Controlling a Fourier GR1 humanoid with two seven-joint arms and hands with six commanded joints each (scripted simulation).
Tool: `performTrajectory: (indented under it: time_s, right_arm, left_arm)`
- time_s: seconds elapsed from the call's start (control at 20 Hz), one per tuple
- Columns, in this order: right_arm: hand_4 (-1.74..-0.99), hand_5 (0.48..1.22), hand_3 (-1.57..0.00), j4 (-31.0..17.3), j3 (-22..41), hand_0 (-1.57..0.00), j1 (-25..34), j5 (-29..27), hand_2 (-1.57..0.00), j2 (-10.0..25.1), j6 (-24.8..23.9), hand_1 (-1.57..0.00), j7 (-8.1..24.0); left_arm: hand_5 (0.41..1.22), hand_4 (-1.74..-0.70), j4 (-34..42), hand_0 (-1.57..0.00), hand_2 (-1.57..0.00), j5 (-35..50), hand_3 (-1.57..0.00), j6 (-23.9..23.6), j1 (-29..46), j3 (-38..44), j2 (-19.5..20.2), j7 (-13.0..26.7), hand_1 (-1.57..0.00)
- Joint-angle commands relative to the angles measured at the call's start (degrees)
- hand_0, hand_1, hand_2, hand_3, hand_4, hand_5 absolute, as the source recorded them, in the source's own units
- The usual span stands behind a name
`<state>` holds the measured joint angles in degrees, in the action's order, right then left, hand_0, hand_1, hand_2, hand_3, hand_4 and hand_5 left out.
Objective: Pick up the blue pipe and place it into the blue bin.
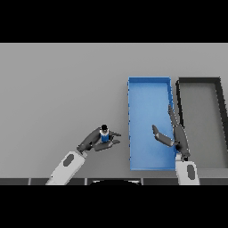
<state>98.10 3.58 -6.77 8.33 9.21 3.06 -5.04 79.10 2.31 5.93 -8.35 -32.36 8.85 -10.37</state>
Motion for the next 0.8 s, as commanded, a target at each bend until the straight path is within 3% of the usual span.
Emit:
performTrajectory:
  time_s: [0.0, 0.2, 0.35, 0.55, 0.75]
  right_arm:
    - [-1.220, 0.635, 0.00, 0.0, 0.4, 0.00, 0.2, 0.2, 0.00, -0.5, -0.1, 0.00, -0.2]
    - [-1.229, 0.633, 0.00, 0.0, 0.3, 0.00, 0.0, 0.0, 0.00, -0.4, 0.1, 0.00, -0.5]
    - [-1.213, 0.639, 0.00, -0.5, 0.8, 0.00, 0.7, 1.2, 0.00, -0.5, -0.3, 0.00, 0.7]
    - [-1.176, 0.643, 0.00, -0.1, 0.7, 0.00, -0.4, 1.8, 0.00, 0.0, -0.5, 0.00, -1.0]
    - [-1.155, 0.642, 0.00, -0.9, 0.2, 0.00, 0.1, 1.9, 0.00, -0.2, -1.2, 0.00, -0.8]
  left_arm:
    - [1.169, -1.49, 0.7, -1.41, -1.45, -0.5, -1.45, -0.6, 0.4, 0.2, 0.0, -0.7, -1.43]
    - [1.200, -1.47, 3.3, -1.50, -1.52, 0.0, -1.52, -0.4, -1.6, 1.4, -1.8, -1.2, -1.51]
    - [1.210, -1.47, 7.3, -1.54, -1.55, 0.3, -1.55, 0.3, -2.5, 1.7, -2.3, 0.5, -1.54]
    - [1.217, -1.47, 11.6, -1.56, -1.56, 0.6, -1.56, 2.6, -4.3, 1.3, -3.0, 3.0, -1.56]
    - [1.219, -1.47, 13.0, -1.57, -1.57, -0.5, -1.57, 3.5, -5.0, 1.7, -3.2, 6.7, -1.57]
